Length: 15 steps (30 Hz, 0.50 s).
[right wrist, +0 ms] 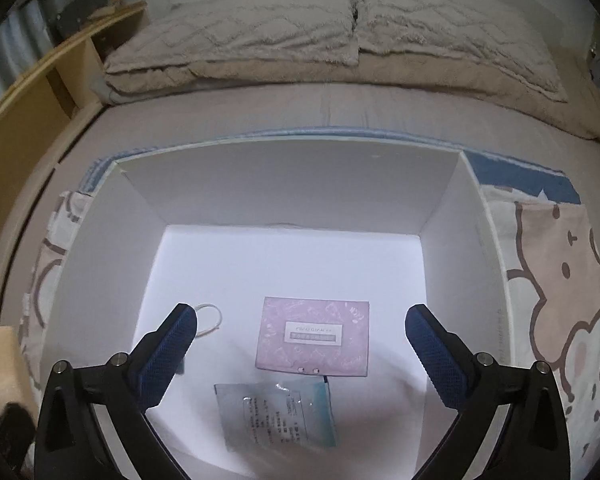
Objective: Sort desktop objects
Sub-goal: 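Lower the purple card box into the box with the right gripper and release it, then lower the oval wooden lid into the white box and open the left gripper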
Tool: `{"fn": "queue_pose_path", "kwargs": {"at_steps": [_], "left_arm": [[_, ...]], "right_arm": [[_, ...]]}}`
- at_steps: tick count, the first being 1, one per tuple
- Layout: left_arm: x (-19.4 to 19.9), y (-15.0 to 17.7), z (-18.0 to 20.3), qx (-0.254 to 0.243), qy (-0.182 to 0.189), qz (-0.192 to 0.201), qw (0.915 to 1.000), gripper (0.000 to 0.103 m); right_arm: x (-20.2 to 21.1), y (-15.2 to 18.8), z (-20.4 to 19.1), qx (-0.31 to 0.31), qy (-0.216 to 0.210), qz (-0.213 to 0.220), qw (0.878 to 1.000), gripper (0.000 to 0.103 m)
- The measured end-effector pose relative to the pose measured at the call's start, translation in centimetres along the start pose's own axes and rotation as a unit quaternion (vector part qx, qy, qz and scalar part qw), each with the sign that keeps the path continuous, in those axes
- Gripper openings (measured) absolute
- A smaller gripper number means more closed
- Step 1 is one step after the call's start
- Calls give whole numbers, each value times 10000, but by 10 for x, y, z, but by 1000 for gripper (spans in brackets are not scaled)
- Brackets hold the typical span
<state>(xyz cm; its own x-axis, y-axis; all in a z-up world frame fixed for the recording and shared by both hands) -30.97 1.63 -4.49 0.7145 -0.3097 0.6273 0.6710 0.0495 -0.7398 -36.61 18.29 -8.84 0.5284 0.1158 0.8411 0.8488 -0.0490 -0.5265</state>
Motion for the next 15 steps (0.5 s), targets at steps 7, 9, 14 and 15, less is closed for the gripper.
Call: {"fn": "queue_pose_path", "kwargs": {"at_steps": [7, 9, 14, 15], "left_arm": [[-9, 5, 12, -142, -24, -154, 9998, 94], [-13, 9, 18, -214, 1, -231, 9995, 94], [-22, 18, 30, -449, -68, -387, 9982, 94], [-24, 20, 32, -488, -88, -412, 9979, 94]], "right_arm": [[43, 17, 21, -54, -117, 618, 9980, 103], [53, 25, 26, -108, -164, 743, 9970, 103], [69, 47, 34, -8, -117, 940, 9955, 103], [71, 50, 36, 24, -94, 942, 9955, 103]]}}
Point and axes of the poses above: each gripper's, at about its wrist camera, not at the fingertips, and x roughly against the way its jaws point, z to its right, y to its underside, the point moved 5 cm from there along -x, roughly the way its jaws point, and after that the axes turned 2 degrees about -x, right-handed, at the moved point
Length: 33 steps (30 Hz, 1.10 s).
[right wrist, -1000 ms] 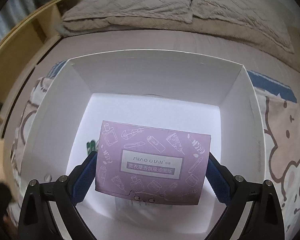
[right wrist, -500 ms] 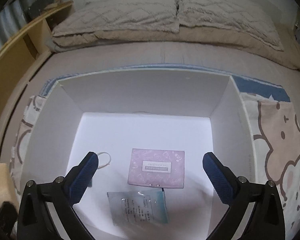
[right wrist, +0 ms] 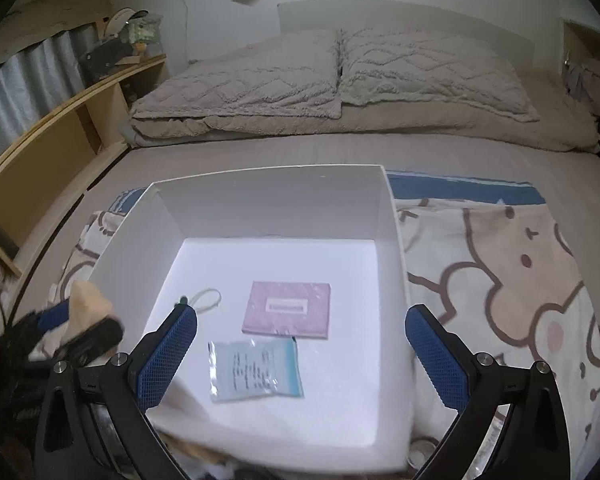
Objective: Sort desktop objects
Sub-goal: 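Lower the oval wooden lid into the white box and open the left gripper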
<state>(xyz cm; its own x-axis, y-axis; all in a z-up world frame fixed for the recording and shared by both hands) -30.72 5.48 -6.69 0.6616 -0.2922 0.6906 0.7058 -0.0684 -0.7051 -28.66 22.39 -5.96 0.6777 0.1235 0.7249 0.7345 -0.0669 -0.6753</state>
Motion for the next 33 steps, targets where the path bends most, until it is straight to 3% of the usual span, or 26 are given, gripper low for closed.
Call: {"fn": "queue_pose_path", "kwargs": {"at_steps": [13, 25, 27, 33], "left_arm": [[-20, 18, 3, -68, -247, -554, 9981, 94], [-22, 23, -2, 84, -434, -590, 9973, 94], [-21, 23, -2, 116, -477, -561, 9972, 100], [-14, 20, -1, 86, -494, -457, 9977, 101]], "right_arm": [[12, 39, -2, 188, -3, 57, 9998, 103], [16, 42, 1, -29, -105, 99, 9999, 103], [16, 42, 2, -53, -94, 92, 9999, 103], [18, 45, 5, -75, -57, 84, 9999, 103]]}}
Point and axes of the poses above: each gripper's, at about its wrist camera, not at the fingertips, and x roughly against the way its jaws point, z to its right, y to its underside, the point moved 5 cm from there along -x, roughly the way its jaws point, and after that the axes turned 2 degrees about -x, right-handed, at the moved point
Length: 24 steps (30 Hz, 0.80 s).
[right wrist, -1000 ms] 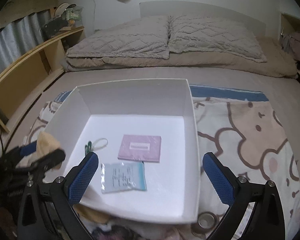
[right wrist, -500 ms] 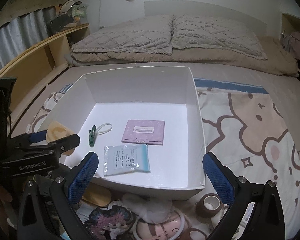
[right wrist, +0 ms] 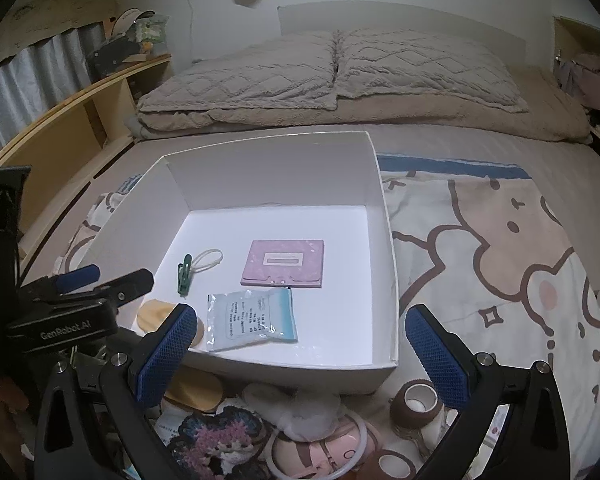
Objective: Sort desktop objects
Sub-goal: 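Lower the oval wooden lid into the white box and open the left gripper, then withdraw both grippers from the white box back toward the pile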
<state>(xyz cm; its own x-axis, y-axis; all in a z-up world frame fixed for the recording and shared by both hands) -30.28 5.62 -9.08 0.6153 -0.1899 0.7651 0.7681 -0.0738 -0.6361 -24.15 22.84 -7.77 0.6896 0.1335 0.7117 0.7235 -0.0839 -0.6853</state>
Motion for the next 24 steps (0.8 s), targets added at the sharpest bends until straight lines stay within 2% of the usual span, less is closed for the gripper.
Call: {"fn": "queue_pose_path", "kwargs": {"at_steps": [12, 24], "left_arm": [[15, -2, 0, -87, -45, 158, 9998, 101], [46, 0, 3, -136, 30, 402, 9991, 101]], "right_arm": [[15, -4, -1, -9, 42, 168, 9999, 103], [36, -5, 0, -166, 22, 293, 9994, 103]]}}
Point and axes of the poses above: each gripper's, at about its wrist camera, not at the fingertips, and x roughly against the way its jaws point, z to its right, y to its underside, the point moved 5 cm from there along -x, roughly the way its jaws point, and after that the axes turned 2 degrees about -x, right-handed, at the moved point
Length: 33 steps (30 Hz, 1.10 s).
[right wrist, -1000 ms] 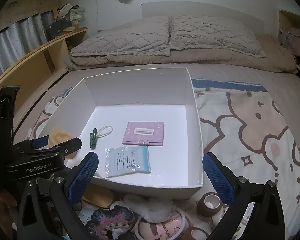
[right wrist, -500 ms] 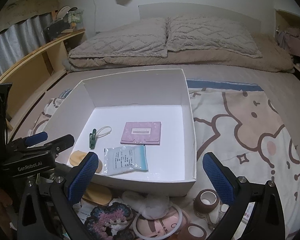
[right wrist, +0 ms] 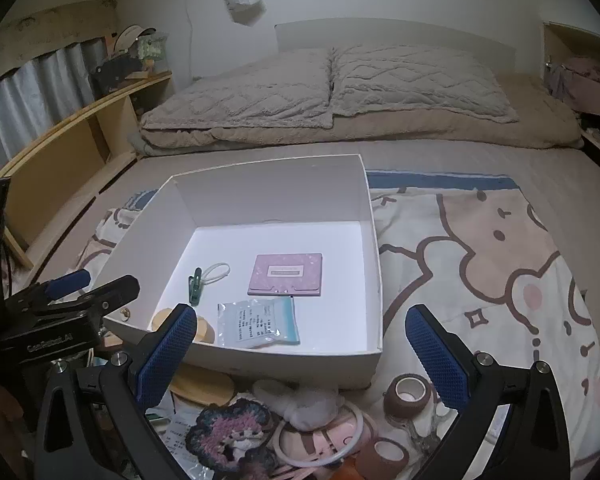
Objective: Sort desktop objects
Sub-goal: 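Withdraw both grippers from the white box back toward the pile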
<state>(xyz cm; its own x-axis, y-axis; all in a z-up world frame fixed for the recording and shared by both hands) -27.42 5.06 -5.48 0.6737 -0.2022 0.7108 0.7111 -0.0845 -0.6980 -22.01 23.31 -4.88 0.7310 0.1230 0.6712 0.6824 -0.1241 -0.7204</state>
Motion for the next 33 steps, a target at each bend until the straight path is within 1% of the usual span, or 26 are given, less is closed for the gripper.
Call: {"fn": "queue_pose_path", "kwargs": {"at_steps": [3, 8, 13, 17, 26, 33], "left_arm": [[9, 1, 0, -46, -12, 71, 10000, 101], [31, 1, -1, -95, -51, 266, 9996, 101], [54, 2, 0, -90, 36, 430, 9990, 101], [76, 5, 3, -154, 49, 649, 9978, 101], [111, 20, 13, -320, 226, 841, 9957, 101], [132, 28, 16, -446, 150, 1044, 9934, 101]], "right_arm": [[9, 0, 2, -65, 21, 128, 9999, 103], [26, 3, -1, 83, 109, 287, 9995, 103], [44, 6, -5, 200, 220, 461, 9985, 103], [61, 8, -7, 302, 289, 636, 9971, 103], [85, 19, -17, 402, 263, 707, 9963, 103], [98, 34, -19, 385, 284, 700, 9964, 103]]}}
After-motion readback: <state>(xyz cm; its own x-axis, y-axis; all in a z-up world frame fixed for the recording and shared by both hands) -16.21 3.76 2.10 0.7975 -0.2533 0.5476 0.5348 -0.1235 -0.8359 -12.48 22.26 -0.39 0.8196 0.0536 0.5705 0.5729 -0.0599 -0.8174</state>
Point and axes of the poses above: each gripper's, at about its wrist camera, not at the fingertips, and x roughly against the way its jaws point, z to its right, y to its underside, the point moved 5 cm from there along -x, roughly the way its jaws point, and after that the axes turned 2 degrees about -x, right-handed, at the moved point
